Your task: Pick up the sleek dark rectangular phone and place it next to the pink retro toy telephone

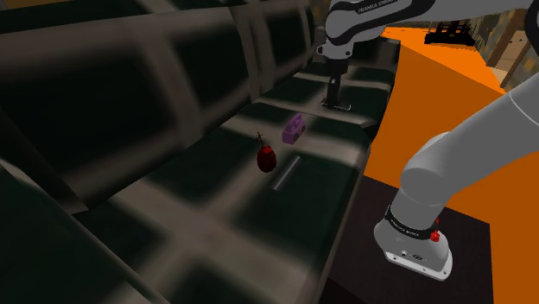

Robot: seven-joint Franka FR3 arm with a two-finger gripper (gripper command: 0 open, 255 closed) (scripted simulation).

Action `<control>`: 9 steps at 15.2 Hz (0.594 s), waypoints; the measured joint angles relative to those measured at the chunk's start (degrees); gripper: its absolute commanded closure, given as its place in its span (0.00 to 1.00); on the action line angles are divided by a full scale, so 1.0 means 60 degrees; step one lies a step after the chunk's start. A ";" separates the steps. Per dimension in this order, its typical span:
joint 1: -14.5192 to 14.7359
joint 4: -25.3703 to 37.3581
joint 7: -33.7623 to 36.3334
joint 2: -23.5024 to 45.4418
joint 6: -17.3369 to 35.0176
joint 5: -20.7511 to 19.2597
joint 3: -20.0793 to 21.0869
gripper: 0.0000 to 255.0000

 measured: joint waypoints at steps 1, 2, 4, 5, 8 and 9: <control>-0.0050 0.0030 -0.0137 0.0059 0.0031 -0.0043 -0.0104 1.00; -0.0074 -0.0015 -0.0200 0.0072 0.0090 -0.0067 -0.0152 1.00; -0.0112 -0.0223 -0.0271 0.0063 0.0289 -0.0109 -0.0214 1.00; -0.0115 -0.0267 -0.0297 0.0129 0.0399 -0.0110 -0.0241 1.00; -0.0127 -0.0563 -0.0328 0.0218 0.0780 -0.0124 -0.0288 1.00; -0.0127 -0.0710 -0.0322 0.0233 0.0941 -0.0128 -0.0293 1.00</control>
